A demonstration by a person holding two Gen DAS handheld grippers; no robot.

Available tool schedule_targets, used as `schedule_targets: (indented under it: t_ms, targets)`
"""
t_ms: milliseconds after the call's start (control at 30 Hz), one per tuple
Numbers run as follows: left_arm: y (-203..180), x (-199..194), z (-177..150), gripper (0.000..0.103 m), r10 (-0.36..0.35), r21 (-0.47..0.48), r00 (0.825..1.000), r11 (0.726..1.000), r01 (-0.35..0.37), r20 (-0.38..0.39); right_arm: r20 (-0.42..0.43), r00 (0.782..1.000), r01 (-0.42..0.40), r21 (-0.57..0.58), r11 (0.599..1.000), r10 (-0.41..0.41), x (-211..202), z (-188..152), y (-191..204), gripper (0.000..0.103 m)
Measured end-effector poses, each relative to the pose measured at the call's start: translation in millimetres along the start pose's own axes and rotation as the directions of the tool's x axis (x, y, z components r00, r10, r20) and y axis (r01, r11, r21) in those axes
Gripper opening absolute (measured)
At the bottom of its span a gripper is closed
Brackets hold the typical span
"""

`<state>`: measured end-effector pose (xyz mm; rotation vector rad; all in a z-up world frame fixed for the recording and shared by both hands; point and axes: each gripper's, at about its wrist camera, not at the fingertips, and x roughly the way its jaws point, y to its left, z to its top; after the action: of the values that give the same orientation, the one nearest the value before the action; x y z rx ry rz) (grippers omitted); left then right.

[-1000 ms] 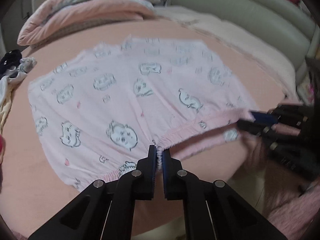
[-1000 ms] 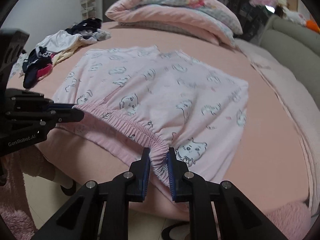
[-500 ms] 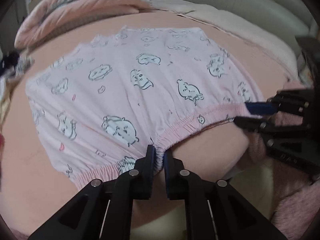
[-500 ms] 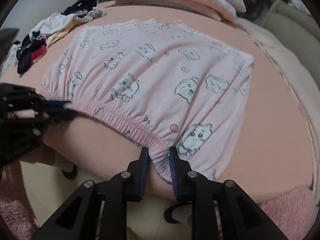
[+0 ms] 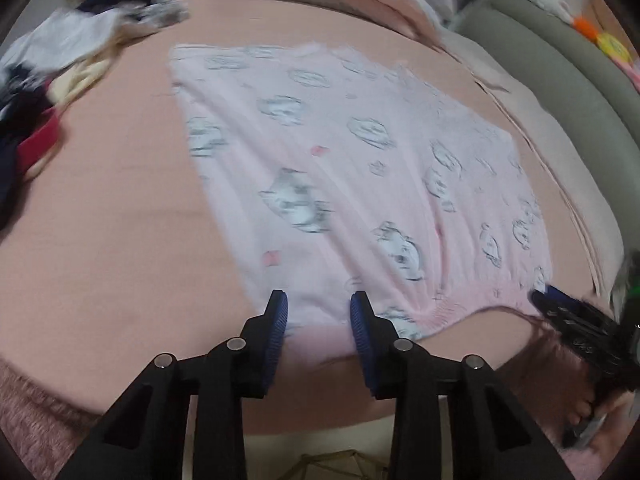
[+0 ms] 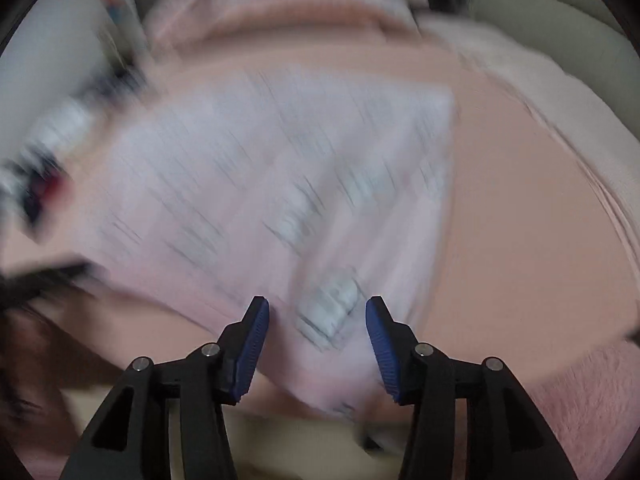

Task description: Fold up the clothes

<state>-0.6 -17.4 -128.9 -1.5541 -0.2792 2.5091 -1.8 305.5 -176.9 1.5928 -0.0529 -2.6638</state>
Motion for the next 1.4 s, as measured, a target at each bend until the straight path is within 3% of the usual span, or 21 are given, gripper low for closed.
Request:
schedule_targets:
  t_ms: [100, 133, 167, 233, 267, 400, 500, 533, 633, 733, 800, 833, 967, 1067, 1100, 1167, 1200, 1267, 1300, 1333, 1400]
  targets:
    - [26.1, -16.9, 4.4, 0.028, 0.075, -0.097, 0.996, 0.993, -0.070, 0.054, 0.010, 0.993, 0.115, 0.105, 0.988, -0.116, -13.8, 0.5, -23.5, 0.046]
    - [34.7, -21.8, 5.9, 0.028, 0.077, -0.135, 0.995, 0.989, -0.067, 0.067, 0.009, 0.996, 0.088, 0.170, 0.982, -0.090, -14.6, -1.3, -35.6, 0.046]
    - [41.1, -22.6, 7.8, 0.028, -0.031, -0.185, 0.997, 0.982, 0.044, 0.069, 0.010, 0.998, 0.051, 0.240, 0.969, -0.055, -15.2, -3.2, -48.4, 0.047]
    - [39.9, -21.4, 8.5, 0.029, -0.194, -0.210, 0.979, 0.956, 0.204, 0.068, 0.028, 0.998, -0.061, 0.295, 0.954, 0.055, -16.7, -4.6, -58.2, 0.049]
    - [36.1, -20.3, 7.1, 0.029, -0.210, -0.198, 0.976, 0.956, 0.217, 0.057, 0.040, 0.993, -0.118, 0.318, 0.941, 0.111, -17.5, -5.2, -62.5, 0.049]
    - [30.7, 1.0, -7.8, 0.029, -0.184, -0.203, 0.982, 0.964, 0.172, -0.042, -0.018, 0.994, -0.098, 0.228, 0.969, 0.105, -8.9, -1.7, -41.9, 0.050]
    - [18.3, 10.5, -15.0, 0.023, -0.124, -0.180, 0.992, 0.976, 0.121, -0.004, -0.036, 0.997, -0.064, 0.134, 0.989, 0.069, 2.9, 3.0, -22.5, 0.053]
    - [9.5, 10.1, -13.0, 0.011, -0.096, -0.137, 0.995, 0.986, 0.096, 0.008, -0.033, 0.998, -0.050, 0.091, 0.995, 0.053, 6.1, 5.2, -14.3, 0.050]
    - [3.9, -2.4, -5.2, 0.007, -0.052, -0.127, 0.996, 0.990, 0.062, 0.077, 0.013, 0.996, -0.089, 0.022, 0.996, 0.089, 5.0, 14.0, -0.3, 0.011]
    - [17.6, -16.5, -5.4, 0.007, 0.049, -0.192, 0.992, 0.981, -0.026, 0.113, 0.065, 0.998, -0.032, 0.062, 0.998, 0.028, -6.6, 14.1, -5.1, 0.005]
    - [28.7, -4.4, -16.4, 0.008, 0.067, -0.221, 0.997, 0.974, -0.058, 0.036, -0.012, 0.998, 0.067, 0.090, 0.994, -0.066, 0.8, 5.6, -13.6, 0.005]
    - [32.1, 0.3, -19.6, 0.010, 0.049, -0.242, 0.998, 0.969, -0.040, 0.029, -0.022, 0.998, 0.062, 0.112, 0.992, -0.060, 1.4, 4.4, -18.4, 0.002]
    - [44.3, -22.6, -11.7, 0.010, -0.027, -0.334, 0.993, 0.940, 0.064, 0.114, -0.007, 1.000, 0.025, 0.159, 0.987, -0.024, -3.1, 4.1, -24.9, 0.008]
    - [39.6, -35.2, -8.6, 0.012, -0.022, -0.288, 0.985, 0.955, 0.070, 0.168, 0.043, 0.999, -0.017, 0.206, 0.978, 0.009, -14.4, 6.1, -31.3, 0.013]
    - [43.7, -28.9, -10.4, 0.015, -0.086, -0.313, 0.986, 0.941, 0.127, 0.141, 0.073, 0.997, -0.045, 0.213, 0.976, 0.030, -20.9, 6.9, -32.6, 0.016]
    - [51.1, -15.3, -17.7, 0.028, -0.192, -0.371, 0.977, 0.904, 0.213, 0.094, 0.067, 0.993, -0.110, 0.221, 0.969, 0.098, -23.4, 2.6, -31.4, 0.033]
    - [53.0, -6.4, -23.5, 0.037, -0.219, -0.401, 0.973, 0.887, 0.228, 0.068, 0.049, 0.989, -0.148, 0.230, 0.962, 0.141, -21.9, -0.3, -29.4, 0.036]
    - [48.2, 1.8, -29.5, 0.037, -0.242, -0.393, 0.969, 0.887, 0.241, 0.049, -0.025, 0.966, -0.241, 0.276, 0.930, 0.258, -4.4, 2.4, -31.2, 0.038]
    - [43.0, 0.8, -29.5, 0.033, -0.237, -0.368, 0.971, 0.899, 0.236, 0.043, -0.040, 0.958, -0.261, 0.291, 0.920, 0.284, 0.3, -1.2, -31.2, 0.038]
    - [37.6, -0.1, -29.0, 0.010, -0.231, -0.344, 0.972, 0.910, 0.230, 0.038, -0.036, 0.958, -0.263, 0.286, 0.921, 0.285, 1.3, 1.4, -30.1, 0.037]
    - [25.5, -2.4, -23.8, 0.007, -0.220, -0.312, 0.975, 0.925, 0.218, 0.031, -0.022, 0.960, -0.263, 0.271, 0.926, 0.279, 2.5, 8.8, -27.6, 0.025]
